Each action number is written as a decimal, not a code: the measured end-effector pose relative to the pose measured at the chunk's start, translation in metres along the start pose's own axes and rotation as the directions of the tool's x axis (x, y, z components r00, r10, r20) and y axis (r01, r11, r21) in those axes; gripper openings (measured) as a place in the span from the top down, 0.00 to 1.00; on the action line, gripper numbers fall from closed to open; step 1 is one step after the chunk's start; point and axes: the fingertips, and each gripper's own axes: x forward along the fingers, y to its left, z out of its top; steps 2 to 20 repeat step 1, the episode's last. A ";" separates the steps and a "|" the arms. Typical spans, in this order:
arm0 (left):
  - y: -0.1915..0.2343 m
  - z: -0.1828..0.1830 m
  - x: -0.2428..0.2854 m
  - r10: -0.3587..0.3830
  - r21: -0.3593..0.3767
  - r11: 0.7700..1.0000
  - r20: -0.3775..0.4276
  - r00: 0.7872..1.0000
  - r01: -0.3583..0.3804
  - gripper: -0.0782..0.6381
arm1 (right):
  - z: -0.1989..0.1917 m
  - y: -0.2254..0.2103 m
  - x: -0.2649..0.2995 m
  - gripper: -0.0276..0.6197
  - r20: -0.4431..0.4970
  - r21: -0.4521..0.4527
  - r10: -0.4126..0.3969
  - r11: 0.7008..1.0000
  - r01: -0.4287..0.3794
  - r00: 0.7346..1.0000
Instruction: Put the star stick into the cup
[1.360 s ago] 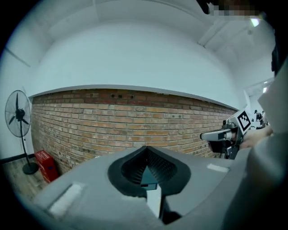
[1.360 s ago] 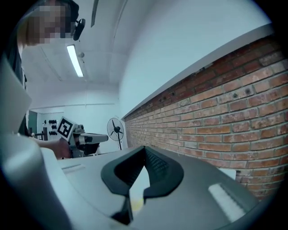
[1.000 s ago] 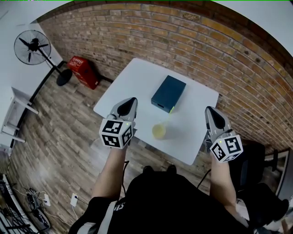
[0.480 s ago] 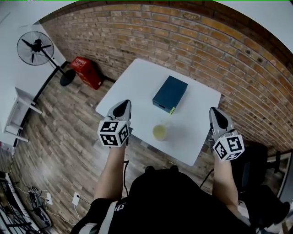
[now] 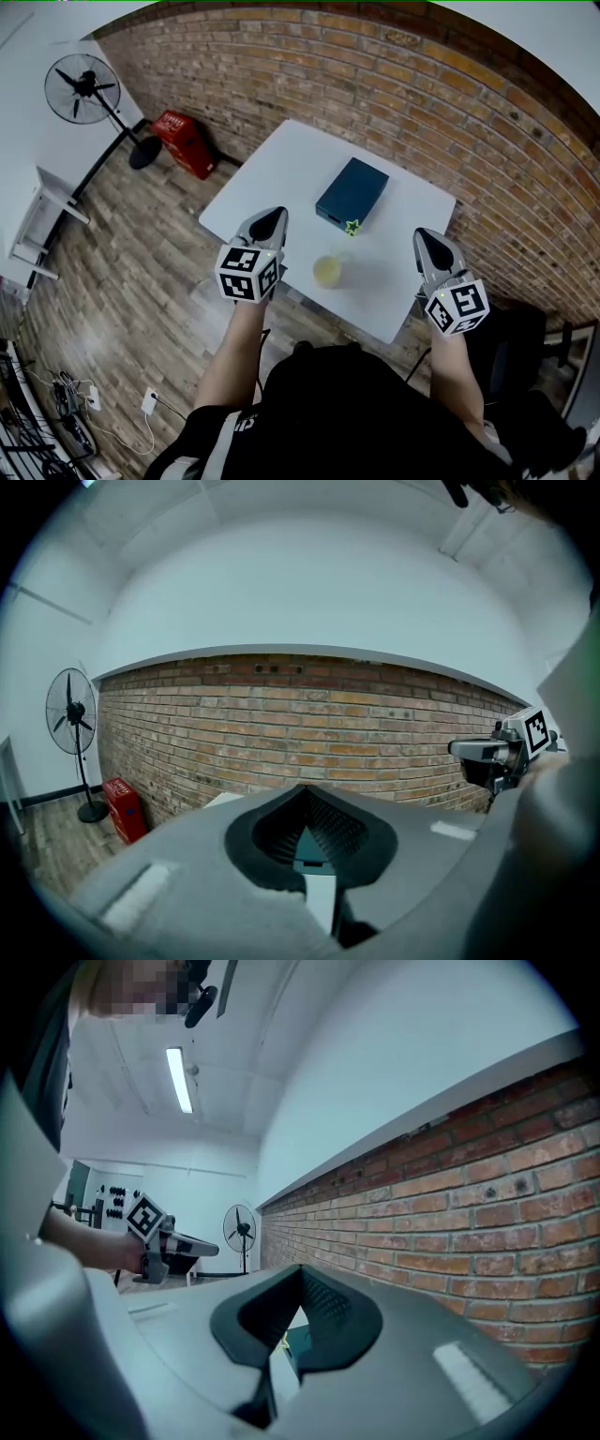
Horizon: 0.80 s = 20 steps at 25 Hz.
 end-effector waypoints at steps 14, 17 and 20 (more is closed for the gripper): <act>0.000 -0.003 -0.001 0.005 -0.002 1.000 -0.007 1.000 -0.005 0.88 | -0.002 -0.001 -0.002 0.96 -0.002 0.010 -0.001 1.000 0.001 1.000; 0.000 -0.003 -0.001 0.005 -0.002 1.000 -0.007 1.000 -0.005 0.88 | -0.002 -0.001 -0.002 0.96 -0.002 0.010 -0.001 1.000 0.001 1.000; 0.000 -0.003 -0.001 0.005 -0.002 1.000 -0.007 1.000 -0.005 0.88 | -0.002 -0.001 -0.002 0.96 -0.002 0.010 -0.001 1.000 0.001 1.000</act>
